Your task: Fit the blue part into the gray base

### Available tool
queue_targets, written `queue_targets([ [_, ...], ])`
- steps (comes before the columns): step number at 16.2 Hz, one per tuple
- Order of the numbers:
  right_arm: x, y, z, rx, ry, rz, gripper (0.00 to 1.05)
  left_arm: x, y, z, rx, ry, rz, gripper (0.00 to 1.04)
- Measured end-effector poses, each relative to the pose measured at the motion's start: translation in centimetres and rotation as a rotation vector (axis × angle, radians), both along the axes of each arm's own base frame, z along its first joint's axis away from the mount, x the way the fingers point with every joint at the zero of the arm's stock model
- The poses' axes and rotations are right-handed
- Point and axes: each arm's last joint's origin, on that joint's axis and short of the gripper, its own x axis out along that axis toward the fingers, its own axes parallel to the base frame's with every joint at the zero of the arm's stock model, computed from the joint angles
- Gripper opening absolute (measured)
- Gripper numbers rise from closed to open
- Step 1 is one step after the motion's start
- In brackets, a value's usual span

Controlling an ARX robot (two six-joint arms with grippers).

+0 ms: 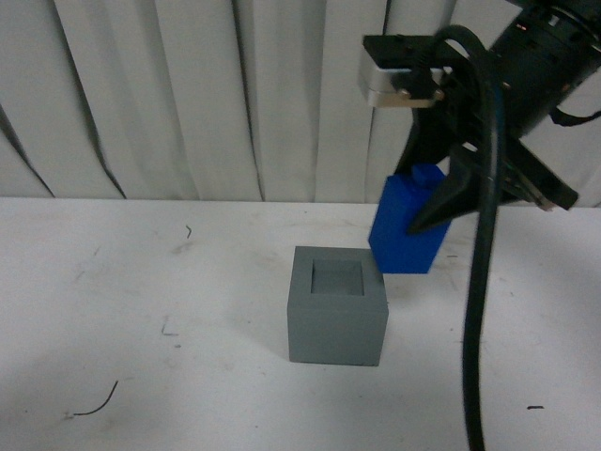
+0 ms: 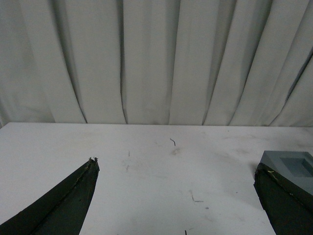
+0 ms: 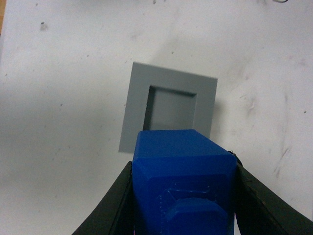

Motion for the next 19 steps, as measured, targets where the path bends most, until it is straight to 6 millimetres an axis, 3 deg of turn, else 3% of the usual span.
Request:
queue_targets([
  [2,0.1,2.2,0.2,0.015,-0.003,-0.009,0.47,0.0,0.0,0.0,0.000,0.000,0.000,0.98],
  [4,0.0,4.2,-1.0,0.002,0.031,-0.034,0.47,0.0,0.0,0.0,0.000,0.000,0.000,0.98],
  [7,-0.1,5.7,-1.4,-0.007,0.044,-0.070,0.47,0.0,0.0,0.0,0.000,0.000,0.000,0.98],
  [19,0.4,5.7,-3.1,-0.045,0.065,-0.114,0.47,0.0,0.0,0.0,0.000,0.000,0.000,0.98],
])
